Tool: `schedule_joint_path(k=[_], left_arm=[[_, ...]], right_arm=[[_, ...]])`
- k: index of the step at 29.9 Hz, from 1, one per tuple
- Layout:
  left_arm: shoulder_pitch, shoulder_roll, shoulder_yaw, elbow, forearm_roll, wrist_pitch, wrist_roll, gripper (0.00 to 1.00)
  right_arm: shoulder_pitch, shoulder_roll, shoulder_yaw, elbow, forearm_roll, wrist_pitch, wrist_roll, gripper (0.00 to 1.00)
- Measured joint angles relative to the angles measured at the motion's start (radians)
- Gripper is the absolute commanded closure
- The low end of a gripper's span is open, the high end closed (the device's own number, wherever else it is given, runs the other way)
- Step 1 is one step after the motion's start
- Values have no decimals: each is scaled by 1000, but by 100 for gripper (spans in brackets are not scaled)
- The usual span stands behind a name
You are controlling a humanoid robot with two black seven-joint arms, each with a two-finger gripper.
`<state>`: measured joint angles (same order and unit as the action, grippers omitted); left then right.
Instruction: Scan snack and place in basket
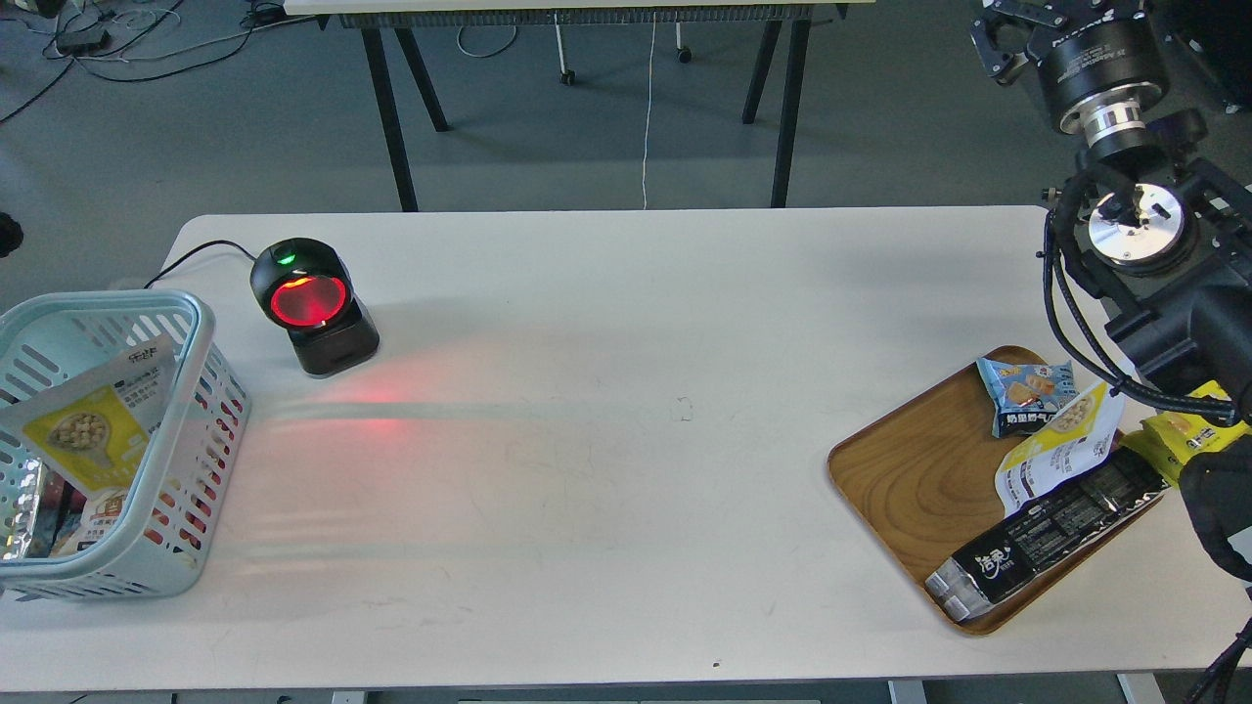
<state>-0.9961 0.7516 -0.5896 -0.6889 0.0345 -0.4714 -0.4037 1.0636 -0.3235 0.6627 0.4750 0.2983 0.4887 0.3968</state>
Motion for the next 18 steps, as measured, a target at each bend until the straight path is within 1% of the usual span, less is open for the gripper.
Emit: schedule_joint_path(k=[1,4,6,8,11,15,18], left_arm=[[0,-36,-14,42,-38,-8,18,0],[0,-129,-66,136,-110,-16,61,0],[0,-184,-99,179,-134,-17,77,0],[3,-237,-126,215,-150,-17,83,0],[8,-308,-150,261,-176,-17,84,0],[9,-377,-169,311,-218,-17,85,0],[7,-391,-172,319,-232,-17,84,0]], right_arm=[[0,0,28,0,2,0,-15,1],[-6,5,117,-5,5,0,-80,1],[-11,15,177,-30,5,0,-127,1],[-13,35,214,-62,5,0,-165,1],[-18,64,232,-90,5,0,-185,1],[-38,81,226,-98,5,0,-184,1],[-50,82,220,-93,4,0,-183,1]])
